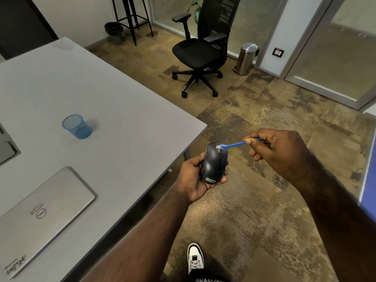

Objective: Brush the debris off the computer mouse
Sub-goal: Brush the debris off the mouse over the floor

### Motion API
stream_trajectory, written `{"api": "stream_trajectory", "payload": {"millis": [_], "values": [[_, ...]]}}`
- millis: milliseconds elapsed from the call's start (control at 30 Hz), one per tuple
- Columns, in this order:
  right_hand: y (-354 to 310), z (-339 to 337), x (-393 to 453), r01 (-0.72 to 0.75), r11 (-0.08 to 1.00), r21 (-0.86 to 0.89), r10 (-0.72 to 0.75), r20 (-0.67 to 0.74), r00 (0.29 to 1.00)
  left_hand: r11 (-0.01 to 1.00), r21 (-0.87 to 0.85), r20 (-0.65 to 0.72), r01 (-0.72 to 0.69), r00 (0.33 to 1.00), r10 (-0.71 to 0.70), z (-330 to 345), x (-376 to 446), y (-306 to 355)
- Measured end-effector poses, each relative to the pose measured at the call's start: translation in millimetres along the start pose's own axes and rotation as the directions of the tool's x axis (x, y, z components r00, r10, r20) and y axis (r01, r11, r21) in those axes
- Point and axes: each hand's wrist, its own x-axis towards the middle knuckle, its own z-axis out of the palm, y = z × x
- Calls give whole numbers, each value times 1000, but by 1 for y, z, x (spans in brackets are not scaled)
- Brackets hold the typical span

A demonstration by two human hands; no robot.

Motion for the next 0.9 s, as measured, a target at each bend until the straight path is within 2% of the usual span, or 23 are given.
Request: {"api": "stream_trajectory", "payload": {"millis": [100,167,333,533,667,733,833,900], "values": [[-1,0,-1,10,997,81,-17,80,997,1000,-4,-7,3,1000,-3,-1,0,0],[3,-1,1,5,996,88,-7,29,1000,1000,-1,-4,5,1000,-5,-2,-1,0],[16,7,3,-83,995,-49,79,-78,994,1000,12,35,4,999,-4,0,-4,2],[11,10,-1,3,1000,25,0,-84,996,1000,-7,69,-5,998,5,2,-3,2],[15,8,1,-84,995,-54,77,-114,991,1000,0,68,-5,998,5,2,-3,0],[15,4,1,-69,998,-14,66,-160,985,1000,-2,68,-6,998,6,3,-3,1],[12,3,-1,-46,993,108,52,-56,997,1000,-21,62,-8,998,10,2,-4,1],[13,5,-1,-89,993,73,91,-16,996,1000,-23,51,-5,999,6,1,-3,1]]}}
